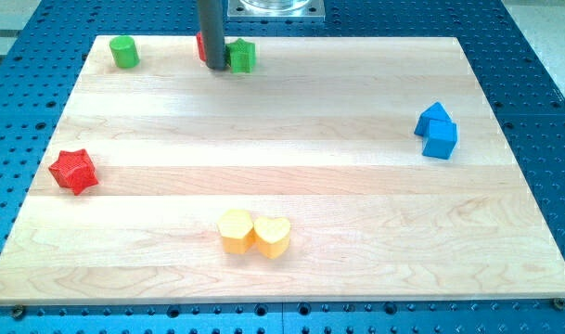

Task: Slide the red circle into the green star

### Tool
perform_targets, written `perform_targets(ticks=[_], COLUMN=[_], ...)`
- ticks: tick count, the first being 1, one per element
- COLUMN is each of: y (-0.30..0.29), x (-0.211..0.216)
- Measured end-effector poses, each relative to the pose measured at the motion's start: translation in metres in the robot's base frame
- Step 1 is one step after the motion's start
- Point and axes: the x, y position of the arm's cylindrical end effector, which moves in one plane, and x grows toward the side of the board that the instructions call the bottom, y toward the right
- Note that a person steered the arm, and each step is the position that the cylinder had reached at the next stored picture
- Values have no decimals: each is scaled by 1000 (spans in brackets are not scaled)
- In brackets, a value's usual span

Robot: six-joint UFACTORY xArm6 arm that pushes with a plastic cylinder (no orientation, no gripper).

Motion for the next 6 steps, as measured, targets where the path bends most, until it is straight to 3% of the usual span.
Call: perform_targets(ticks=[1, 2, 3, 4, 5, 6], y=[-60, -48, -9, 52, 84, 94], x=[-3, -37, -56, -47, -20, -26])
